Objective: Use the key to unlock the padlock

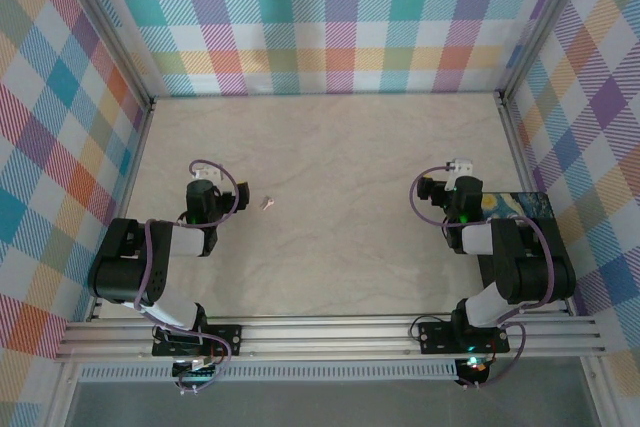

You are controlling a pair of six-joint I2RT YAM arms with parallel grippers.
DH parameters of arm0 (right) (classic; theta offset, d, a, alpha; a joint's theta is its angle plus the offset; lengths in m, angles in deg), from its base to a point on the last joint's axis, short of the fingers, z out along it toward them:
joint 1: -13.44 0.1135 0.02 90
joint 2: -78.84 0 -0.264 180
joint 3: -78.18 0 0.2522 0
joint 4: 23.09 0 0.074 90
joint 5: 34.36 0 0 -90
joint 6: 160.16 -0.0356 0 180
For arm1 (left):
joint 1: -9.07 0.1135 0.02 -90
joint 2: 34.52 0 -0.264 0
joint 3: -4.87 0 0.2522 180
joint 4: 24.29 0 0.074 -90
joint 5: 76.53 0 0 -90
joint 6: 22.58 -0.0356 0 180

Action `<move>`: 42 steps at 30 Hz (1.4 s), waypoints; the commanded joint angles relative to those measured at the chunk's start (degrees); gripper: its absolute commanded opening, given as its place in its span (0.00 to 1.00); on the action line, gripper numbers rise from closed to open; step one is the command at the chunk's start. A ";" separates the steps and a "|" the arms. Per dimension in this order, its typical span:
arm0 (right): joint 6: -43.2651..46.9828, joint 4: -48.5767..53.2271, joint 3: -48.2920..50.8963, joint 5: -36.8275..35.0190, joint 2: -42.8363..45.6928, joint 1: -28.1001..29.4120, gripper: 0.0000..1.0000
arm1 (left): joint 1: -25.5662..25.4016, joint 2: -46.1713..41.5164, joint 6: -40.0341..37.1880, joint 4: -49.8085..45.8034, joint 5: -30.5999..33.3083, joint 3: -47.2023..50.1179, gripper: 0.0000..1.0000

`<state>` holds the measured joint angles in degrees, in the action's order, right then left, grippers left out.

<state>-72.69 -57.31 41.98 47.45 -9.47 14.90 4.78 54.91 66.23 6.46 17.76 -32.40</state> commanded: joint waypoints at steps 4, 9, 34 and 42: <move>-0.57 -2.12 0.38 -0.35 0.53 -0.08 1.00 | 0.89 0.15 -0.64 -0.35 -1.33 -1.71 1.00; 0.07 -0.54 -0.41 0.87 1.00 -0.05 1.00 | 1.60 0.13 -0.42 -0.03 -3.12 -1.52 1.00; -30.18 93.11 -32.85 -7.30 17.03 -11.91 1.00 | -8.24 -14.78 31.50 -73.87 3.88 -33.27 1.00; -23.92 88.02 -29.00 6.90 14.48 -11.81 1.00 | -10.37 -15.66 30.37 -76.28 3.86 -34.31 1.00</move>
<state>-99.33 32.71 11.90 45.85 5.37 2.70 -4.86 40.44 95.61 -66.69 21.09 -65.89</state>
